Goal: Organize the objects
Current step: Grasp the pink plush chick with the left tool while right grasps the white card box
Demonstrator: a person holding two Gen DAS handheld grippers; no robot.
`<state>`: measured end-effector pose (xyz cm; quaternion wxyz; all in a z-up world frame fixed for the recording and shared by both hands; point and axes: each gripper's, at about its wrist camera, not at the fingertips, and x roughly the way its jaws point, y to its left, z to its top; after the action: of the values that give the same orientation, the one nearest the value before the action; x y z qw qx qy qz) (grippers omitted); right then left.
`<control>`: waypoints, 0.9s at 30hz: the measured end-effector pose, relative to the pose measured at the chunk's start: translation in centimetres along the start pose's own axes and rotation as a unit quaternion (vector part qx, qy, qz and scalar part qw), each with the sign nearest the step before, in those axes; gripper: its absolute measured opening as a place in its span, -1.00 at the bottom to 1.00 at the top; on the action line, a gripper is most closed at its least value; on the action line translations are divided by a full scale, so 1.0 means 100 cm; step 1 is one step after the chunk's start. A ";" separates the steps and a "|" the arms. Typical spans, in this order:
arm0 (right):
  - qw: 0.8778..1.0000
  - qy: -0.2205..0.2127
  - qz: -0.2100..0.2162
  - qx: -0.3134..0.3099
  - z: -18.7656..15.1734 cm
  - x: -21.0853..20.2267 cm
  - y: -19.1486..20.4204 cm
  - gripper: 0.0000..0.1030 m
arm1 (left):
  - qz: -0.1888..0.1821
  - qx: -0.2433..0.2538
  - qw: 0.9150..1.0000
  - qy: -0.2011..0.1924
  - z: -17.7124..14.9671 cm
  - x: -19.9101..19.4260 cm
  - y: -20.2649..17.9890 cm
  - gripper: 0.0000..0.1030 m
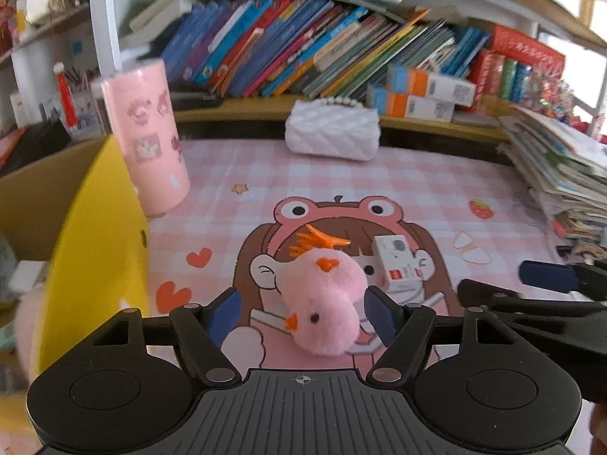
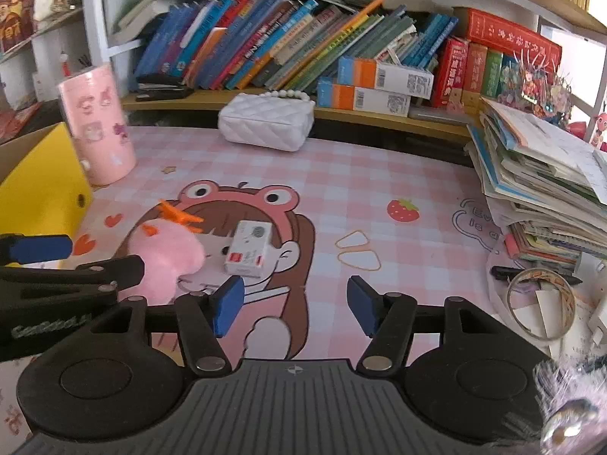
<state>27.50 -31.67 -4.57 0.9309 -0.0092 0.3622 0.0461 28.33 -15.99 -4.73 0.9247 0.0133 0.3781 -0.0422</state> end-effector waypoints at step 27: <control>0.998 0.015 0.057 0.000 0.021 0.064 0.014 0.50 | -0.041 -0.029 0.998 -0.036 0.011 -0.053 0.031 -0.12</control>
<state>33.45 -29.70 -7.36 0.9211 0.0106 0.3763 0.0987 25.58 -12.59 -0.22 0.9350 -0.0307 0.3462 -0.0700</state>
